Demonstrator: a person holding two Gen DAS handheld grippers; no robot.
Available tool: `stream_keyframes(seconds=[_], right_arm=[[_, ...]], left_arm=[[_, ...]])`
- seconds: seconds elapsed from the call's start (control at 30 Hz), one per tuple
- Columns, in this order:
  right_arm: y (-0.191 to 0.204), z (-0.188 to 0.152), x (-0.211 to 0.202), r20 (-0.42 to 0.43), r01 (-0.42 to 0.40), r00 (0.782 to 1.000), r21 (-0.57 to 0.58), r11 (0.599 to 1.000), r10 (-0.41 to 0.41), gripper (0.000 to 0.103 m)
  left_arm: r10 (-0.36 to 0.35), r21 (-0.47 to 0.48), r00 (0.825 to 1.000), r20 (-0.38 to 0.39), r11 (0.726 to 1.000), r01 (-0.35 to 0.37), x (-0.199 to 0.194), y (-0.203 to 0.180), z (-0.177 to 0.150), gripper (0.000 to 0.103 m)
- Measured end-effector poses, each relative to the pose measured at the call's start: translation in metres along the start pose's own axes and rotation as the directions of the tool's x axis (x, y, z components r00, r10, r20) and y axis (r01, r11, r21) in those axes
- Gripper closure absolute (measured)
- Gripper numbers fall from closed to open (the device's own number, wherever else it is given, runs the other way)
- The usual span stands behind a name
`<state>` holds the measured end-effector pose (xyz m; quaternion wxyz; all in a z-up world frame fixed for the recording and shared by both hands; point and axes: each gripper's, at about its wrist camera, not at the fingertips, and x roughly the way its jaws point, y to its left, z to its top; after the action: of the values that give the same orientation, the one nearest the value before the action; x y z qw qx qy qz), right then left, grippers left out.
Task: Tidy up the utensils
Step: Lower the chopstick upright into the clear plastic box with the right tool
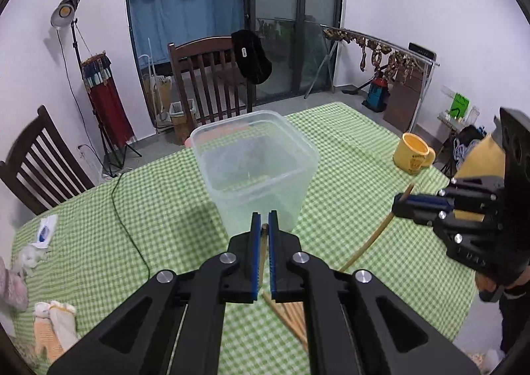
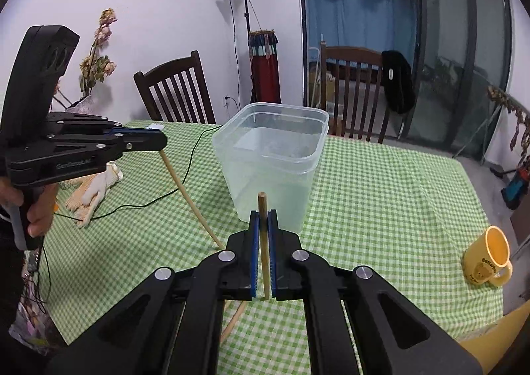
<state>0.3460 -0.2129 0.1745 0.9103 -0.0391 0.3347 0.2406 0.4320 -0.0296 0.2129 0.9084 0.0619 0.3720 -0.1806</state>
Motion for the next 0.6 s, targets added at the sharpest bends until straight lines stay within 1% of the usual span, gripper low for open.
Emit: stream_keyframes(seconds=[0.27, 0.3, 0.4, 0.47, 0.53, 0.6], right_arm=[[-0.014, 0.014, 0.016, -0.024, -0.009, 1.0, 0.034, 0.999, 0.01, 0.098], [-0.014, 0.015, 0.017, -0.024, -0.009, 1.0, 0.034, 0.999, 0.01, 0.098], [-0.016, 0.017, 0.02, -0.024, -0.008, 1.0, 0.033, 0.999, 0.009, 0.098], [-0.018, 0.018, 0.021, -0.027, -0.011, 1.0, 0.035, 0.999, 0.012, 0.098], [-0.019, 0.02, 0.023, -0.03, -0.01, 0.999, 0.036, 0.999, 0.011, 0.098], [-0.02, 0.02, 0.024, -0.032, -0.011, 0.999, 0.035, 0.999, 0.012, 0.098]], left_arm=[[-0.016, -0.045, 0.999, 0.037, 0.999, 0.018, 0.025, 0.012, 0.021, 0.101], [-0.027, -0.054, 0.999, 0.046, 0.998, 0.03, 0.029, 0.015, 0.023, 0.101], [-0.033, -0.051, 0.997, 0.069, 0.998, 0.037, 0.034, 0.018, 0.021, 0.101], [-0.026, -0.051, 0.998, 0.061, 0.998, 0.029, 0.039, 0.021, 0.022, 0.101], [-0.019, -0.071, 0.998, 0.059, 0.997, 0.023, 0.044, 0.026, 0.024, 0.101], [-0.024, -0.082, 0.998, 0.06, 0.996, 0.029, 0.047, 0.03, 0.025, 0.101]])
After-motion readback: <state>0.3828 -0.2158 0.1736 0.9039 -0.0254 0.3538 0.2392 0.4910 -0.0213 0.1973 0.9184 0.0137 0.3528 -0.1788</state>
